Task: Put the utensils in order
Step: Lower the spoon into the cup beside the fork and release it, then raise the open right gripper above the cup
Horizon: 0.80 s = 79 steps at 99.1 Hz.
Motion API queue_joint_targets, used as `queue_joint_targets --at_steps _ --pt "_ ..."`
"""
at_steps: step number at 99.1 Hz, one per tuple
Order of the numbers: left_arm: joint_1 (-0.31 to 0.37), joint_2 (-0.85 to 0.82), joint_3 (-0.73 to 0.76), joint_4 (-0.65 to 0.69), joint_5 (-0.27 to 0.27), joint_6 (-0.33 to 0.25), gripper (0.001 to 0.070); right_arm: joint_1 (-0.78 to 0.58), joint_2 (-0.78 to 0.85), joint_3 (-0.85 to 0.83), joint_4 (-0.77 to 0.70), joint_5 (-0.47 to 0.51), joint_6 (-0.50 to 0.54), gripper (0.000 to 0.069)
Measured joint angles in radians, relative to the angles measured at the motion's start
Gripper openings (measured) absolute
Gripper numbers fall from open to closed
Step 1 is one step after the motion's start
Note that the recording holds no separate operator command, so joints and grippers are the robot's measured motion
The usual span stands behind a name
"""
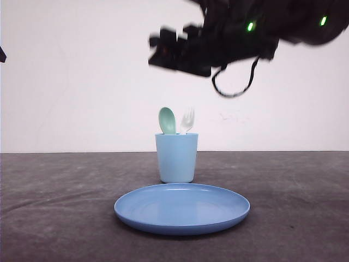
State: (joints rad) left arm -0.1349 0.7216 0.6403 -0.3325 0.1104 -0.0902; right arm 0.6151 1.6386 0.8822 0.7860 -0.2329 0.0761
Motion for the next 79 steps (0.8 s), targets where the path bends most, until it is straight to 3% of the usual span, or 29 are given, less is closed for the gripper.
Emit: queue_joint_targets --at_steps 28,34,44,50,67,79 --pt "0.0 0.0 0.0 0.0 0.0 0.0 0.0229 0.0 -0.278 0.0 -0.517 0.027 0.019 0.0277" --pt "0.0 0.0 0.0 0.0 0.0 0.0 0.0229 0.0 -0.327 0.0 -0.621 0.062 0.018 0.0333" --pt "0.0 0.0 0.0 0.0 0.0 0.0 0.0229 0.0 -0.394 0.0 -0.783 0.129 0.017 0.0528" --pt "0.0 0.0 0.0 0.0 0.0 0.0 0.0229 0.0 -0.426 0.0 -0.85 0.16 0.012 0.0603" --pt "0.0 0.0 0.0 0.0 0.0 0.0 0.0229 -0.002 -0.477 0.0 -1.002 0.251 -0.021 0.0682" --pt "0.0 0.0 0.0 -0.001 0.0 0.0 0.0229 -0.026 -0.478 0.0 -1.098 0.256 -0.027 0.0681"
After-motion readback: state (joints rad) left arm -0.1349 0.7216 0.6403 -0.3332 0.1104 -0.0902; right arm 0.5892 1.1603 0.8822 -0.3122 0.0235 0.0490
